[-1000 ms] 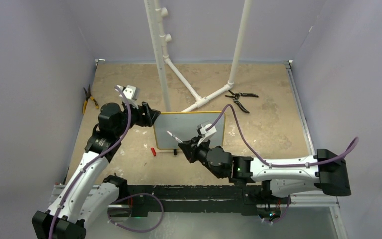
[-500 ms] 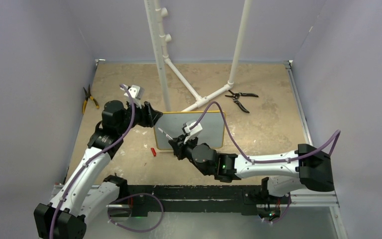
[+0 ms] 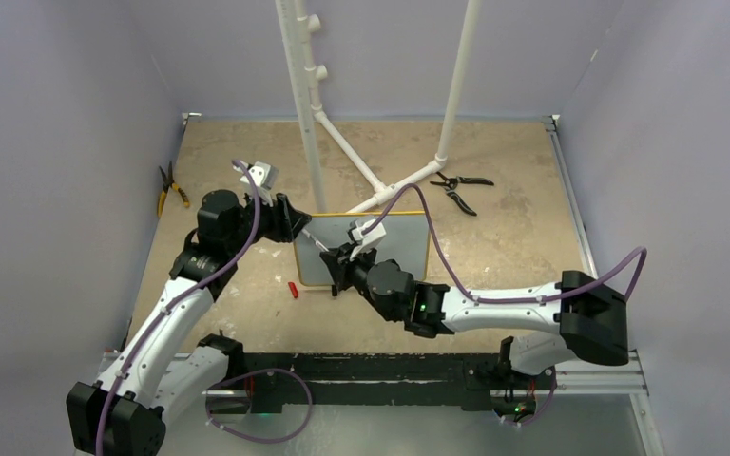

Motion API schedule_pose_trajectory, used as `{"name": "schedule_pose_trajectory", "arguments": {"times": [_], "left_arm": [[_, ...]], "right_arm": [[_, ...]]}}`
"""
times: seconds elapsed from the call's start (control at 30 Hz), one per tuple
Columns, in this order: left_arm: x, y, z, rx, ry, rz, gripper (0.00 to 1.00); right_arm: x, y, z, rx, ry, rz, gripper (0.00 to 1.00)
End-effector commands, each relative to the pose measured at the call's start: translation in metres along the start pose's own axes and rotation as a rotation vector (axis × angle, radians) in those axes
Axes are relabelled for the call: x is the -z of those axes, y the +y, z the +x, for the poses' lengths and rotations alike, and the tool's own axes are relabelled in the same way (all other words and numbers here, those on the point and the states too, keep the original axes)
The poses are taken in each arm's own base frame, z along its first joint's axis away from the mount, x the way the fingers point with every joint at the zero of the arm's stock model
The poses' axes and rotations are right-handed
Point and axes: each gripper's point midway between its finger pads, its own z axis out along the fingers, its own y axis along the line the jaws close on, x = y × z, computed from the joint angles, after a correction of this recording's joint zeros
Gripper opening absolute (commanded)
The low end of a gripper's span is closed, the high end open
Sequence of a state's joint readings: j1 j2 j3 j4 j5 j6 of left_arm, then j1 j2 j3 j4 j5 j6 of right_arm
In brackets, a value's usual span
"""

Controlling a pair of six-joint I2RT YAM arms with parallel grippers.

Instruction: Write a sentence on the whiteboard

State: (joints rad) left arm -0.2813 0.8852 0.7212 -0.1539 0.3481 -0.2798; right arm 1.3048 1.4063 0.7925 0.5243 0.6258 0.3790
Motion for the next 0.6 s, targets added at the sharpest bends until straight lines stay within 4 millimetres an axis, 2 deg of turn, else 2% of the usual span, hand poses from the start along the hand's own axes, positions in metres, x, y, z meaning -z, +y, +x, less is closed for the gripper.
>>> {"name": "schedule_pose_trajectory", "arguments": {"times": [0.0,0.27,0.57], "left_arm": [[-0.002,-0.003,-0.005,0.005,-0.027,0.027,0.43],[-0.002,-0.004,-0.005,0.005,-0.026,0.032,0.39],[-0.002,-0.005,-0.004,0.004,-0.025,0.037,0.38]], "right_arm": [[-0.008,0.013,-0.036,-0.037,-0.087,-0.038,0.0],[-0.015,0.002,-0.031,-0.038,-0.066,-0.009,0.0],[-0.01,-0.006,-0.009,-0.048,-0.001,0.008,0.0]]}}
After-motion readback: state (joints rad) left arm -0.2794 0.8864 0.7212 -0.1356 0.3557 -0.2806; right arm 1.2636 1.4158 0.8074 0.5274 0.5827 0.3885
